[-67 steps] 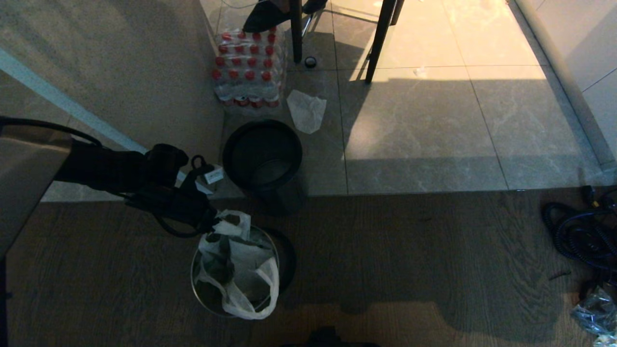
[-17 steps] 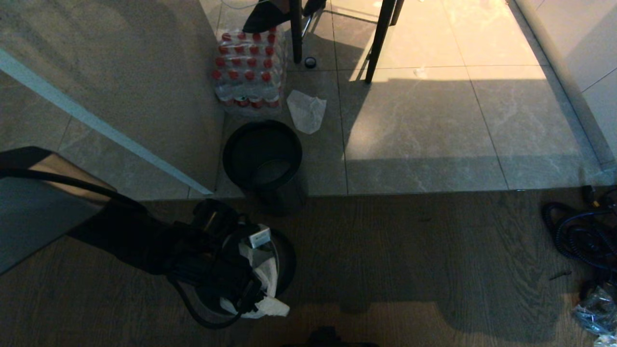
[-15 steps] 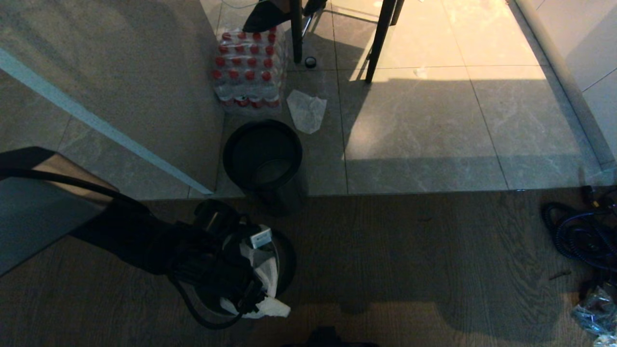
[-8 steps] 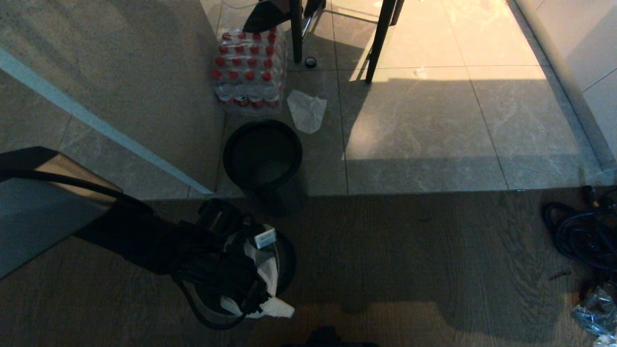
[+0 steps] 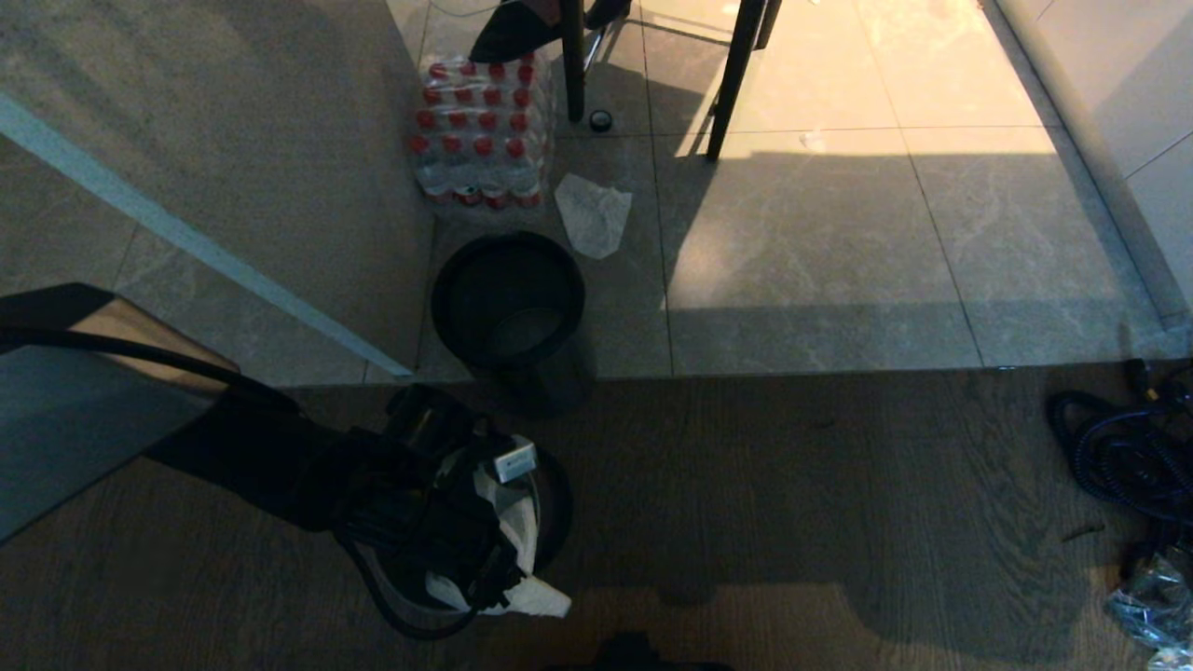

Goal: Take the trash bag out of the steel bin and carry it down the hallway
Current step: Pick up the trash bag

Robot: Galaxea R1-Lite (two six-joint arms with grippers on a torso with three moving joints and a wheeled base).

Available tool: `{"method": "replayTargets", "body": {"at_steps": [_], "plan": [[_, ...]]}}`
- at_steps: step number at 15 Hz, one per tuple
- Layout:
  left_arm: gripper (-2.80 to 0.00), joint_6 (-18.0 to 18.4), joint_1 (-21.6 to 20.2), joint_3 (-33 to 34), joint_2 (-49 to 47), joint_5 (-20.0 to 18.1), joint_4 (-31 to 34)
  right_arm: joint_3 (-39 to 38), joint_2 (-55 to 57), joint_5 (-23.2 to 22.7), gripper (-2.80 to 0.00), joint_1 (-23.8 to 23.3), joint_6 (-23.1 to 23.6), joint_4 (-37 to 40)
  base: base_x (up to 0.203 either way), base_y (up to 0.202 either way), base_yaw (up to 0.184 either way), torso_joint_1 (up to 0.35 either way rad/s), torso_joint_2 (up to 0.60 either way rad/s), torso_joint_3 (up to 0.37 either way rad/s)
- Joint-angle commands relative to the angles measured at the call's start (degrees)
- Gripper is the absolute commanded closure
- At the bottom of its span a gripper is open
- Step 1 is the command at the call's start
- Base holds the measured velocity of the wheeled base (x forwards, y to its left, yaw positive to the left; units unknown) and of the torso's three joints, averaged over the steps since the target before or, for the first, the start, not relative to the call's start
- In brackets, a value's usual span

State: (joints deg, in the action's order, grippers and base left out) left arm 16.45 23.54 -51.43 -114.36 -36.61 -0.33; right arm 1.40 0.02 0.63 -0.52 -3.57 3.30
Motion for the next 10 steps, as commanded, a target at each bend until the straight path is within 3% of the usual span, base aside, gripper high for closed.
{"method": "replayTargets", "body": {"at_steps": [1,4,5,6,10], "plan": [[-2.80,0.2,0.2,-0.3,-0.3,0.0,-0.1,0.0,-0.1,0.0,0.00,0.0,0.0,0.0,0.000,0.000,0.000,0.000,0.00,0.000],[-2.80,0.2,0.8,-0.5,-0.6,0.1,-0.2,0.0,-0.1,0.0,0.00,0.0,0.0,0.0,0.000,0.000,0.000,0.000,0.00,0.000],[-0.46,0.2,0.8,-0.5,-0.6,0.1,-0.2,0.0,-0.1,0.0,0.00,0.0,0.0,0.0,0.000,0.000,0.000,0.000,0.00,0.000],[0.00,0.9,0.8,-0.3,-0.4,0.1,-0.2,0.0,-0.1,0.0,0.00,0.0,0.0,0.0,0.000,0.000,0.000,0.000,0.00,0.000],[0.00,1.0,0.9,-0.4,-0.3,0.0,-0.1,0.0,-0.1,0.0,0.00,0.0,0.0,0.0,0.000,0.000,0.000,0.000,0.00,0.000]]}}
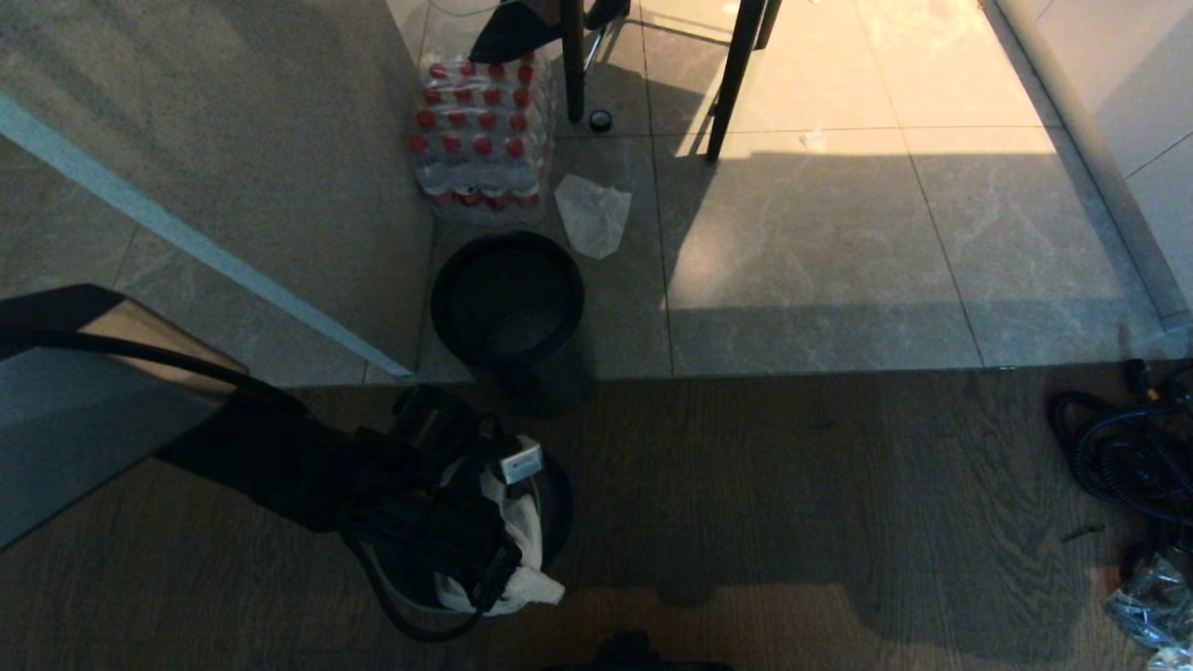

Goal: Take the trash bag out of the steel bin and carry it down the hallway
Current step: Pick up the trash bag

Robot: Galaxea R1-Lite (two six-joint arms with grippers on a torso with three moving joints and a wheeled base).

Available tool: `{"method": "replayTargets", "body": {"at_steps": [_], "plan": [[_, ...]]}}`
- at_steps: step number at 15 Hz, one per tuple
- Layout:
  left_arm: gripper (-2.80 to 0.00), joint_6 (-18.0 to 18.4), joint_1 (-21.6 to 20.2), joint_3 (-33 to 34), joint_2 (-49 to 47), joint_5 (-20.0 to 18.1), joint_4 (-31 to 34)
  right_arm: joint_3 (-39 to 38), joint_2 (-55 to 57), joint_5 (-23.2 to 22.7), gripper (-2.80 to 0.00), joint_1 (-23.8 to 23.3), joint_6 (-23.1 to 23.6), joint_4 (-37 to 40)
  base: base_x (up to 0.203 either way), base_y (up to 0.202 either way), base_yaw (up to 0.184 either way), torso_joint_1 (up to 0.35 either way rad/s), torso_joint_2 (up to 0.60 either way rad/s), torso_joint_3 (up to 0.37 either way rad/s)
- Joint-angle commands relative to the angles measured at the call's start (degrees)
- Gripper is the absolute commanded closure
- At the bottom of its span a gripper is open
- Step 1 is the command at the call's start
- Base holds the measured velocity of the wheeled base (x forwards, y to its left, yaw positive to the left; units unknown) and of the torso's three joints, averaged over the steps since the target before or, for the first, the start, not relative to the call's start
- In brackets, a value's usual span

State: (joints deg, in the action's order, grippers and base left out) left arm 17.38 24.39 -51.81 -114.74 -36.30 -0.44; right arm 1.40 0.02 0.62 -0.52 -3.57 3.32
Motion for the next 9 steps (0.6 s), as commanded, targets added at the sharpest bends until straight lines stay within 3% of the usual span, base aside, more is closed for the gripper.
{"method": "replayTargets", "body": {"at_steps": [1,9], "plan": [[0.00,0.1,0.0,0.0,0.0,-0.3,0.0,0.0,-0.1,0.0,0.00,0.0,0.0,0.0,0.000,0.000,0.000,0.000,0.00,0.000],[0.00,-1.4,-0.6,-1.3,1.7,-0.2,0.0,0.0,-0.1,0.0,0.00,0.0,0.0,0.0,0.000,0.000,0.000,0.000,0.00,0.000]]}}
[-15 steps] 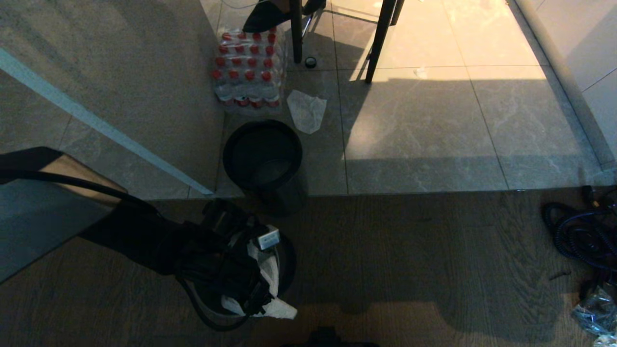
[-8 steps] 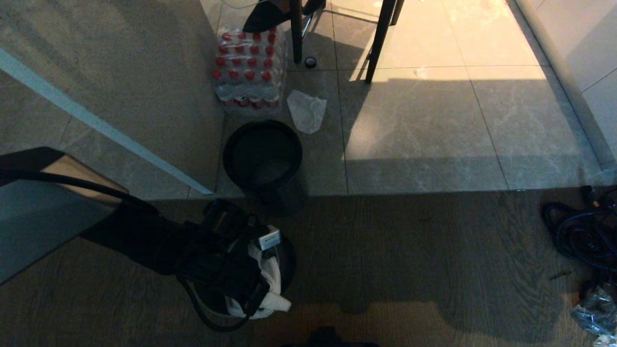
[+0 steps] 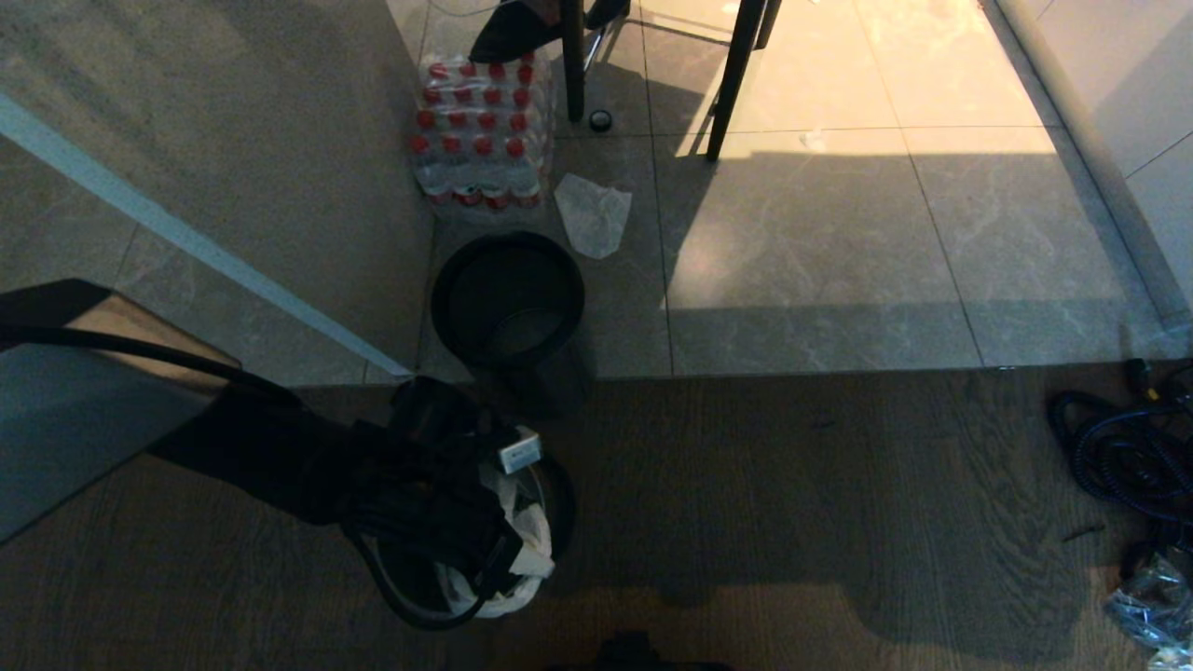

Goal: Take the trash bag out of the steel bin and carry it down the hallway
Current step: Pick up the trash bag

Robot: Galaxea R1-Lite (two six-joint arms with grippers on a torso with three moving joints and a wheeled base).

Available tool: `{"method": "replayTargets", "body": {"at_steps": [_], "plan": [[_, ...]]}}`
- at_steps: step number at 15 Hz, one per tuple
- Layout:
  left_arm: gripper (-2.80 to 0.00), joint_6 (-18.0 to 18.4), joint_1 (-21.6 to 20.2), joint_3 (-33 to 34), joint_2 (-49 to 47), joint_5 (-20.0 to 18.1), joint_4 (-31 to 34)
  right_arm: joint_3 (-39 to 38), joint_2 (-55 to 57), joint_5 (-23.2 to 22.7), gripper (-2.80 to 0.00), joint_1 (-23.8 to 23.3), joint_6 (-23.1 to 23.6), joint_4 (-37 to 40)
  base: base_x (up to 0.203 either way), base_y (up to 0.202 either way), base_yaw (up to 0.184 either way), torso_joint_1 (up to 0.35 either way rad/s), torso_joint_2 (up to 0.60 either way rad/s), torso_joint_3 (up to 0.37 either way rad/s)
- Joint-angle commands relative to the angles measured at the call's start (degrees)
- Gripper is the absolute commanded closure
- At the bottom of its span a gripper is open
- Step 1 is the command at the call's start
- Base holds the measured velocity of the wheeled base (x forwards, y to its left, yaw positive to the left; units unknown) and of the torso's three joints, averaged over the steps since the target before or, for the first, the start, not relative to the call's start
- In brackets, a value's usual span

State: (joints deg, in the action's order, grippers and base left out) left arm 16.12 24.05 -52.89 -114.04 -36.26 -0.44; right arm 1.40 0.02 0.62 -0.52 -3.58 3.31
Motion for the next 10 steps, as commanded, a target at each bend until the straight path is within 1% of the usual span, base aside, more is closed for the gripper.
{"method": "replayTargets", "body": {"at_steps": [1,2,3,4,6,9,10], "plan": [[0.00,-1.4,-1.0,-0.7,3.0,-0.1,0.0,0.0,-0.1,0.0,0.00,0.0,0.0,0.0,0.000,0.000,0.000,0.000,0.00,0.000],[0.00,-3.7,-1.9,-1.4,6.4,0.3,0.0,0.0,-0.1,0.0,0.00,0.0,0.0,0.0,0.000,0.000,0.000,0.000,0.00,0.000],[0.00,-6.1,-2.7,-2.0,10.0,2.2,-0.1,0.0,-0.1,0.0,0.00,0.0,0.0,0.0,0.000,0.000,0.000,0.000,0.00,0.000],[0.00,-8.4,-3.3,-2.5,13.7,5.6,-0.1,0.0,-0.1,0.0,0.00,0.0,0.0,0.0,0.000,0.000,0.000,0.000,0.00,0.000],[0.00,-11.8,-3.8,-1.8,22.0,12.0,0.0,0.0,-0.1,0.0,0.00,0.0,0.0,0.0,0.000,0.000,0.000,0.000,0.00,0.000],[0.00,-16.9,-4.1,1.4,32.8,18.5,0.5,0.0,-0.1,0.0,0.00,0.0,0.0,0.0,0.000,0.000,0.000,0.000,0.00,0.000],[0.00,-17.7,-4.0,3.3,36.1,22.7,0.4,0.0,-0.1,0.0,0.00,0.0,0.0,0.0,0.000,0.000,0.000,0.000,0.00,0.000]]}}
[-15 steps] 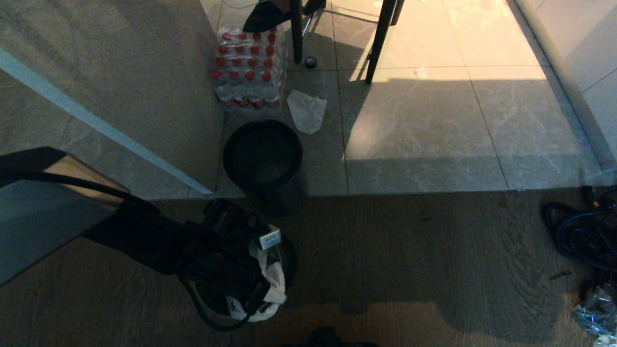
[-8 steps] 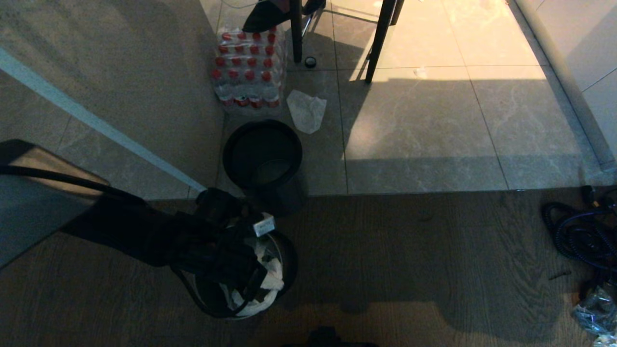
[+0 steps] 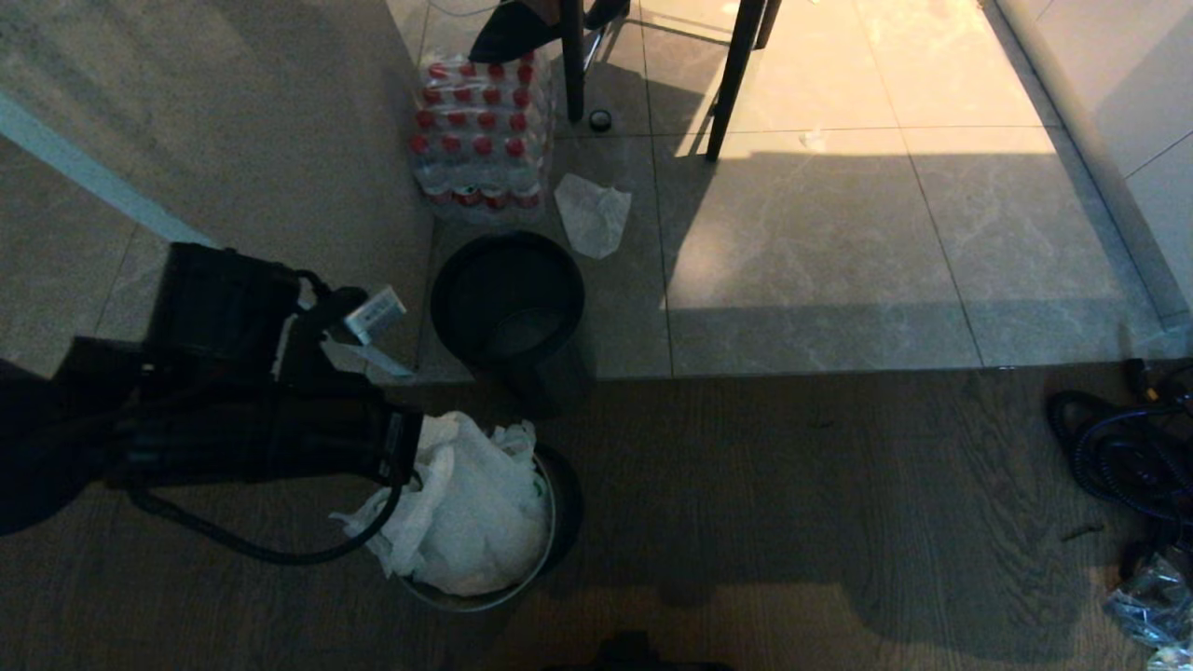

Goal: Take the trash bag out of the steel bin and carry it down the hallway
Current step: Pick up the trash bag

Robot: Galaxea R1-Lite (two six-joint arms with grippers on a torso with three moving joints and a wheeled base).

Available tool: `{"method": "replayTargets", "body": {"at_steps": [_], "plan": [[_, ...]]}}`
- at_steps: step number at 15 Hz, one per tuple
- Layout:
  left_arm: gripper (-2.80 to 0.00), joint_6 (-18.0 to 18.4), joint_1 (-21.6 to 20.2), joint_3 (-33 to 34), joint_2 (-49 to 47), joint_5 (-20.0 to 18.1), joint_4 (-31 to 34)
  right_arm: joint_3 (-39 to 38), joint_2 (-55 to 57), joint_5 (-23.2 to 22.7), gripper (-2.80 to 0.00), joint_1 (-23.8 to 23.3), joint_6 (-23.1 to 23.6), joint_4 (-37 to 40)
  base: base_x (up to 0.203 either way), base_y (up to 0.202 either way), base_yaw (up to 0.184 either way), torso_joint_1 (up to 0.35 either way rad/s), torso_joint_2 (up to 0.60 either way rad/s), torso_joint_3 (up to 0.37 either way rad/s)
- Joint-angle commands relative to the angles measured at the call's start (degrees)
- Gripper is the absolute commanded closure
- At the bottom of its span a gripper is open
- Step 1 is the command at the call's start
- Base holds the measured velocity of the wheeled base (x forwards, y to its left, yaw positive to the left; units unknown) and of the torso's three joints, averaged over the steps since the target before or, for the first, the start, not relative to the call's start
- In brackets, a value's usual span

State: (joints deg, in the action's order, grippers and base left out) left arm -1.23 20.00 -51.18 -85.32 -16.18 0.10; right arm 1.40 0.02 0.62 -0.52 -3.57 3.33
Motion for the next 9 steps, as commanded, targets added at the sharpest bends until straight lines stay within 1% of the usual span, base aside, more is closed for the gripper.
{"method": "replayTargets", "body": {"at_steps": [1,2,4,5,8,9], "plan": [[0.00,-0.8,0.7,3.2,10.6,6.9,-0.3,0.0,-0.1,0.0,0.00,0.0,0.0,0.0,0.000,0.000,0.000,0.000,0.00,0.000],[0.00,-1.4,1.5,5.0,12.7,11.3,-0.4,0.0,-0.1,0.0,0.00,0.0,0.0,0.0,0.000,0.000,0.000,0.000,0.00,0.000],[0.00,-3.0,3.6,5.6,16.8,17.8,-0.5,0.0,-0.1,0.0,0.00,0.0,0.0,0.0,0.000,0.000,0.000,0.000,0.00,0.000],[0.00,-3.2,4.1,5.4,17.3,18.9,-0.4,0.0,-0.1,0.0,0.00,0.0,0.0,0.0,0.000,0.000,0.000,0.000,0.00,0.000],[0.00,-2.9,6.3,3.5,23.3,27.5,0.4,0.0,-0.1,0.0,0.00,0.0,0.0,0.0,0.000,0.000,0.000,0.000,0.00,0.000],[0.00,-2.9,6.4,3.4,23.4,27.7,0.4,0.0,-0.1,0.0,0.00,0.0,0.0,0.0,0.000,0.000,0.000,0.000,0.00,0.000]]}}
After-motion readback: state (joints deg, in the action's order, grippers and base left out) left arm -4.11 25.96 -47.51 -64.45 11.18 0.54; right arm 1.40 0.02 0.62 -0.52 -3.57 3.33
